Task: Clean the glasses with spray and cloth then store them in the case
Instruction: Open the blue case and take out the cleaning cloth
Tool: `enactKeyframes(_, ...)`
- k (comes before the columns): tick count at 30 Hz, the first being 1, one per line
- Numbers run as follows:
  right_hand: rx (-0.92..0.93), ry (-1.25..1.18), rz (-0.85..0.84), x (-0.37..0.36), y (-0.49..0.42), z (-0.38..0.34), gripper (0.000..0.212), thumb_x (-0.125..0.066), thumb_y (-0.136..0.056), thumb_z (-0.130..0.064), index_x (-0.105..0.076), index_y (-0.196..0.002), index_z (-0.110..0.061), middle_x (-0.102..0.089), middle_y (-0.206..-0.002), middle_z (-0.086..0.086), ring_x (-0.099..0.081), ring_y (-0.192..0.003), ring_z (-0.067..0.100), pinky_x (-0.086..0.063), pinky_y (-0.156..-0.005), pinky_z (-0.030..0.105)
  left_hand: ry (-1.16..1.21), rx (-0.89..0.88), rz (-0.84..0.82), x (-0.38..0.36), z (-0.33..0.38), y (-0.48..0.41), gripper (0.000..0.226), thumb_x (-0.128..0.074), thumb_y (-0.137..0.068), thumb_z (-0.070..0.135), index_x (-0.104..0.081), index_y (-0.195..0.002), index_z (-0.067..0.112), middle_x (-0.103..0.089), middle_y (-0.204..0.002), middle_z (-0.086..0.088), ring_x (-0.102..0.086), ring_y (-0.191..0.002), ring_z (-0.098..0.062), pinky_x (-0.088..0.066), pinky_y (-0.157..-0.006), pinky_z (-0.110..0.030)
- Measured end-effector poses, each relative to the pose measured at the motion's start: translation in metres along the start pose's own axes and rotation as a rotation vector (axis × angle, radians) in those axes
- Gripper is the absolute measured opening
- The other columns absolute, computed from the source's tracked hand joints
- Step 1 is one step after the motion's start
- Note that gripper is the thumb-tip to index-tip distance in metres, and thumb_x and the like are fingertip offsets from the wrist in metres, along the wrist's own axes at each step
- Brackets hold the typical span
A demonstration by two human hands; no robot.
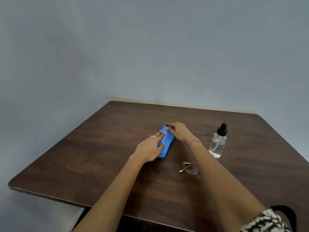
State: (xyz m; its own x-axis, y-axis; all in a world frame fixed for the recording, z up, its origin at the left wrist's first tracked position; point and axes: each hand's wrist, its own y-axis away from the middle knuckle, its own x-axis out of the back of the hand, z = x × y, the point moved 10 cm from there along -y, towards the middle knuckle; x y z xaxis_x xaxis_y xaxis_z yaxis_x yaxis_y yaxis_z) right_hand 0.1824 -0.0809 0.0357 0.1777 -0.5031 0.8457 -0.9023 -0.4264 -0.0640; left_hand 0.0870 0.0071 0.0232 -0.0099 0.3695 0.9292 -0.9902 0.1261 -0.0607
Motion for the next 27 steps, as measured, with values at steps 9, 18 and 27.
enactKeyframes(9,-0.104,-0.03,0.109,-0.001,0.018,-0.014,0.041,-0.055,-0.094,-0.03,-0.054,-0.13,-0.012,-0.055,-0.131,0.008,-0.051,-0.119,0.022,-0.041,-0.096,0.03,-0.061,0.111,0.161,0.017,-0.03,0.025,0.067,-0.061,-0.083,0.05,-0.034,-0.143,0.037,-0.041,-0.144,0.004,-0.042,-0.128,-0.015,-0.041,-0.097,-0.032)
enactKeyframes(18,-0.232,0.031,0.241,-0.011,0.048,-0.035,0.036,-0.053,-0.094,-0.032,-0.061,-0.12,-0.009,-0.058,-0.122,0.011,-0.056,-0.108,0.026,-0.043,-0.087,0.031,0.13,0.066,0.256,0.035,-0.064,0.054,0.057,-0.068,-0.079,0.022,-0.052,-0.133,0.029,-0.048,-0.137,0.002,-0.043,-0.124,-0.014,-0.034,-0.099,-0.021)
enactKeyframes(27,-0.246,0.308,0.391,-0.026,0.093,-0.072,0.026,-0.048,-0.097,-0.026,-0.062,-0.108,-0.007,-0.043,-0.123,0.008,-0.05,-0.107,0.025,-0.047,-0.076,0.033,0.324,0.022,0.384,0.047,-0.095,0.078,0.05,-0.08,-0.071,0.019,-0.066,-0.116,0.032,-0.051,-0.127,0.0,-0.045,-0.119,-0.012,-0.034,-0.102,-0.022)
